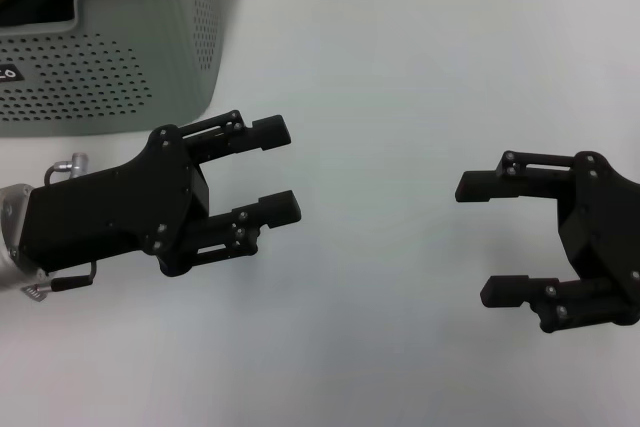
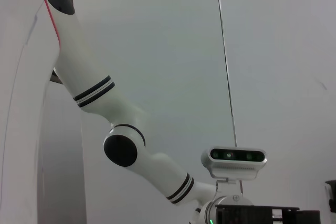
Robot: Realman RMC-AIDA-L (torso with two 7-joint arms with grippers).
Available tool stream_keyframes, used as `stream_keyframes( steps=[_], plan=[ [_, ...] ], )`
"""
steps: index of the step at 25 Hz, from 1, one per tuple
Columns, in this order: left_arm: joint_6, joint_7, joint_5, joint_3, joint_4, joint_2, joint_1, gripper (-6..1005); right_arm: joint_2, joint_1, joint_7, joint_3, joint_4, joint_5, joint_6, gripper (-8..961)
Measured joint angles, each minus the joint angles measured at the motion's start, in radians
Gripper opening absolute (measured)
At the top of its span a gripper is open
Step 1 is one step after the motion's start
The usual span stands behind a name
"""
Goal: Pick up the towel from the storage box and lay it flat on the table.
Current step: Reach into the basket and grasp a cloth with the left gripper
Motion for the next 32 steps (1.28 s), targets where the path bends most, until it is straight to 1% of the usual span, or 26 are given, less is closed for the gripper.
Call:
stream_keyframes(
  steps=[9, 11, 13, 14, 16, 19, 20, 21, 25, 28, 30, 32],
  plan=[
    [-0.001, 0.003, -0.001, -0.001, -0.003, 0.002, 0.0, 679, 0.001, -0.002, 0.0, 0.009, 0.002, 0.007, 0.0, 740],
    [-0.005, 0.007, -0.006, -0.02, -0.011, 0.002, 0.001, 679, 0.001, -0.003, -0.001, 0.01, 0.004, 0.007, 0.002, 740],
    [-0.018, 0.01, -0.006, -0.078, -0.02, -0.001, 0.013, 679, 0.002, -0.003, -0.002, 0.011, 0.006, 0.008, 0.008, 740],
    [-0.03, 0.01, -0.008, -0.13, -0.023, -0.005, 0.028, 679, 0.001, -0.004, -0.002, 0.011, 0.007, 0.01, 0.011, 740],
    [-0.059, 0.008, -0.009, -0.272, -0.025, -0.02, 0.065, 679, 0.001, -0.007, -0.005, 0.012, 0.007, 0.016, 0.013, 740],
    [-0.116, 0.001, -0.009, -0.497, -0.008, -0.054, 0.129, 679, 0.001, -0.016, -0.016, 0.014, 0.008, 0.021, 0.013, 740],
    [-0.156, -0.006, -0.013, -0.63, 0.002, -0.079, 0.162, 679, 0.0, -0.017, -0.02, 0.015, 0.009, 0.022, 0.013, 740],
    [-0.156, -0.006, -0.013, -0.63, 0.002, -0.079, 0.162, 679, 0.0, -0.018, -0.023, 0.016, 0.009, 0.022, 0.013, 740],
    [-0.25, -0.006, -0.035, -0.845, 0.017, -0.13, 0.188, 679, 0.0, -0.019, -0.027, 0.016, 0.009, 0.022, 0.014, 740],
    [-0.331, 0.011, -0.035, -0.9, 0.032, -0.139, 0.184, 678, 0.0, -0.019, -0.028, 0.015, 0.009, 0.022, 0.014, 740],
    [-0.393, 0.043, -0.036, -0.904, 0.037, -0.143, 0.175, 678, 0.001, -0.019, -0.028, 0.015, 0.01, 0.022, 0.013, 740],
    [-0.451, 0.102, -0.044, -0.905, 0.039, -0.153, 0.162, 678, 0.001, -0.019, -0.029, 0.015, 0.015, 0.022, 0.011, 739]
  ],
)
